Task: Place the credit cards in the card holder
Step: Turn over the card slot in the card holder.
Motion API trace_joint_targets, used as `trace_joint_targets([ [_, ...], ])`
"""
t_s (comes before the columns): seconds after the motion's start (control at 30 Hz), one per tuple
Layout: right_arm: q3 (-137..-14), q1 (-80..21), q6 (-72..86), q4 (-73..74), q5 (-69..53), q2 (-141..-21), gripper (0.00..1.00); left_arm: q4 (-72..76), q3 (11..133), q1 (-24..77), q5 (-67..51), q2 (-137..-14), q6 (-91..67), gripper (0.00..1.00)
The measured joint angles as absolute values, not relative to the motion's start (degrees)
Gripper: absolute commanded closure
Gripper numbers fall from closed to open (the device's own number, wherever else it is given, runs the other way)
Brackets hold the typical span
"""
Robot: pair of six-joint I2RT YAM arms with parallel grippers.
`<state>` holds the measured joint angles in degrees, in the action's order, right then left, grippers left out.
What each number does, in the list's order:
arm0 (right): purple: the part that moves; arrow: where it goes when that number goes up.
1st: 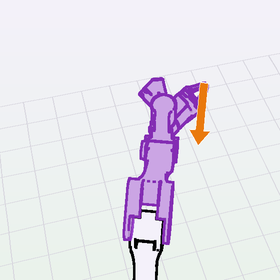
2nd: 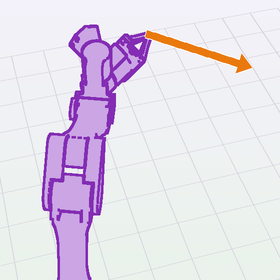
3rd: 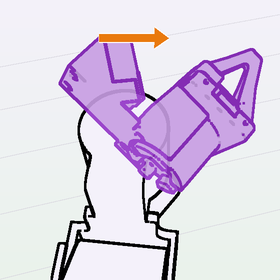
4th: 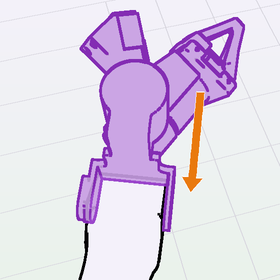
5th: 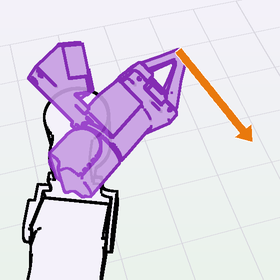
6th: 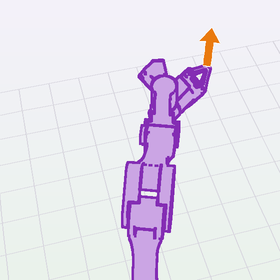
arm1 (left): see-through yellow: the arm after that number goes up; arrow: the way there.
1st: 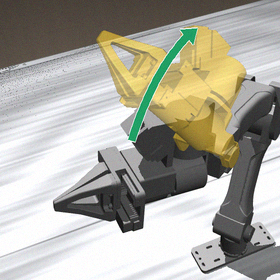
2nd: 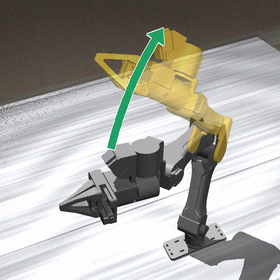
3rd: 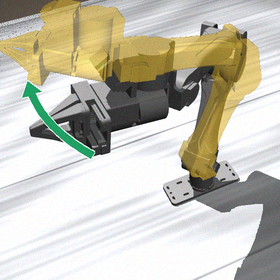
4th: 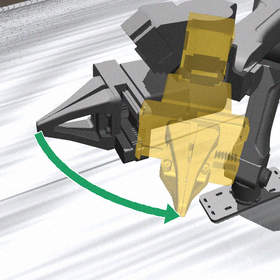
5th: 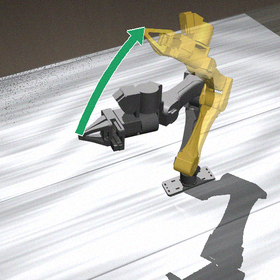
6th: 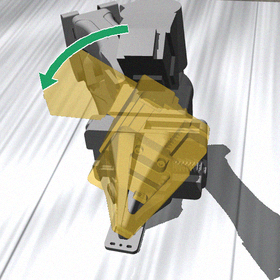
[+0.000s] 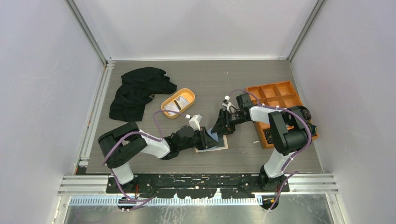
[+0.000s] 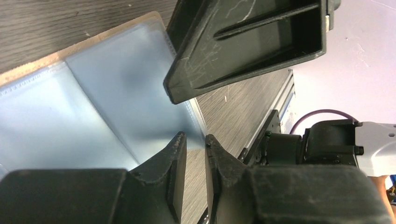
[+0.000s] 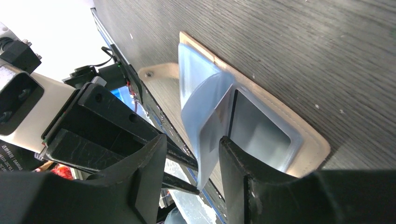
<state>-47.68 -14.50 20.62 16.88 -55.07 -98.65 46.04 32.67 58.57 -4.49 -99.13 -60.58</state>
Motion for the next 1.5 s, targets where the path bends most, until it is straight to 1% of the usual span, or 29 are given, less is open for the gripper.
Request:
trace_joint_targets([
  [0.23, -47.7, -14.5, 19.7, 17.6, -53.9, -98.7, 0.50, 42.2, 32.2, 58.5, -3.1, -99.1, -61.3, 0.78],
  [0.47, -47.7, -14.2, 19.8, 17.7, -53.7, -98.7, 0.52, 41.1, 31.5, 58.4, -2.7, -97.9, -61.3, 0.75],
  [0.63, -47.7, -14.0, 20.8, 16.7, -54.5, -98.7, 0.52, 41.3, 30.0, 58.4, -2.7, -95.6, -61.1, 0.70],
  [0.7, -47.7, -14.0, 21.2, 16.3, -54.8, -98.8, 0.52, 41.3, 29.0, 58.4, -2.7, -94.1, -60.9, 0.65],
  [0.97, -47.7, -14.0, 22.2, 14.9, -56.2, -99.9, 0.51, 33.9, 27.3, 58.4, -0.9, -81.4, -56.6, 0.57],
  [1.03, -47.7, -14.0, 22.4, 14.6, -56.4, -99.9, 0.51, 30.4, 27.3, 58.4, 0.3, -77.1, -54.9, 0.52],
  [1.1, -47.7, -14.0, 22.6, 14.5, -56.7, -99.9, 0.51, 26.2, 27.6, 58.5, 1.8, -72.9, -53.1, 0.43],
  [1.23, -47.7, -14.0, 22.7, 14.1, -57.1, -99.9, 0.51, 18.2, 27.9, 58.5, 5.4, -65.2, -49.0, 0.07],
  [1.27, -47.7, -14.0, 22.7, 14.1, -57.2, -100.0, 0.51, 17.0, 27.9, 58.5, 6.3, -63.6, -48.3, 0.02],
  [1.4, -47.7, -14.0, 22.7, 13.9, -57.4, -100.3, 0.52, 17.9, 25.5, 57.5, 7.8, -58.4, -47.2, 0.01],
  [1.5, -47.7, -14.0, 22.7, 13.8, -57.6, -100.6, 0.51, 19.9, 21.7, 56.6, 7.9, -56.7, -47.8, 0.05],
])
